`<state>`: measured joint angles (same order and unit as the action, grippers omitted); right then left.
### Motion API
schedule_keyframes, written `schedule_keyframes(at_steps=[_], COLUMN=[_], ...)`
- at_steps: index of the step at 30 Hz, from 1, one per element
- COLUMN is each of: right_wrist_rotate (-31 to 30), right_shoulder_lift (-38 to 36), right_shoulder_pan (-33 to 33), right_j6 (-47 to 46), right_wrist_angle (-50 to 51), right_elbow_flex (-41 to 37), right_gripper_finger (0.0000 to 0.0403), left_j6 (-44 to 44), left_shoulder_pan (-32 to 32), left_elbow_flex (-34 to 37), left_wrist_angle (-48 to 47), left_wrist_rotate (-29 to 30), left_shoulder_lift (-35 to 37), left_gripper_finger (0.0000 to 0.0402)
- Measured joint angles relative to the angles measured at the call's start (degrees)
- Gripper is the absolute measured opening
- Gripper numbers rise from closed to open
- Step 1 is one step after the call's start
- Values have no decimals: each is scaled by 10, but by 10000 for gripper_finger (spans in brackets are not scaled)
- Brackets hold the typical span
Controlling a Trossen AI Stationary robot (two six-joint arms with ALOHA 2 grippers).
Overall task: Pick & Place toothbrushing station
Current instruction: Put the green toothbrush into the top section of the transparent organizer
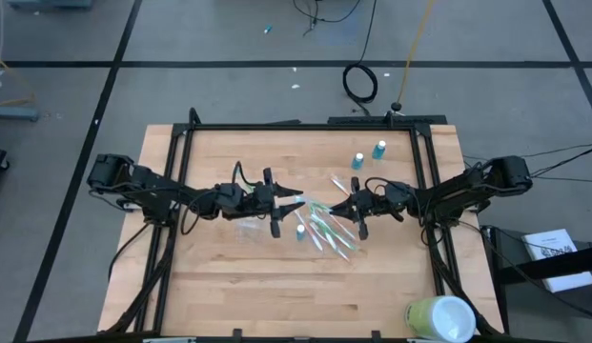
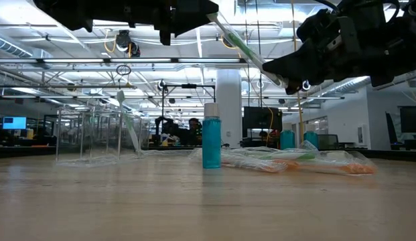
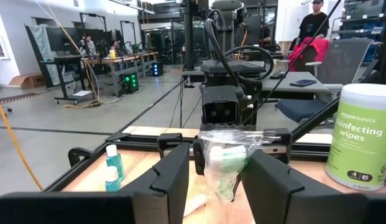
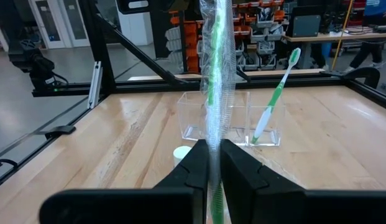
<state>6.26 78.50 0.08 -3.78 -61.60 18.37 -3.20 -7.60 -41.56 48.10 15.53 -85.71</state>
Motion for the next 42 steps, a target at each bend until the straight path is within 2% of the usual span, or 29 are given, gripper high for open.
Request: schedule_keyframes(at_steps=[9,16,19,23,27,31,37,42], right_wrist_rotate=[0,-1,-1,-1,-2,-2,-3,-6], right_shoulder_lift=[0,0,0,-5,-30,-70,-143,-183], right_shoulder_pan=[0,0,0,0,0,0,0,0], right_j6=[0,0,0,-1,-17,-19,-27,-31], right_wrist_angle=[2,2,1,1,1,1,1,1], right_elbow_flex=[0,0,0,0,0,-12,-49,-70], right_gripper_finger=[18,38,63,116,175,217,244,246], left_j6=[0,0,0,0,-1,-10,-7,27], left_shoulder_pan=[0,0,0,0,0,0,-9,-26], left_elbow_flex=[0,0,0,0,0,1,1,1], left_wrist_angle=[0,0,0,0,0,-17,-135,-271], left_wrist_rotate=[-7,-7,-6,-5,6,30,81,166], left_shoulder_lift=[0,0,0,0,0,18,104,200], left_gripper_finger=[72,48,43,41,41,41,41,42])
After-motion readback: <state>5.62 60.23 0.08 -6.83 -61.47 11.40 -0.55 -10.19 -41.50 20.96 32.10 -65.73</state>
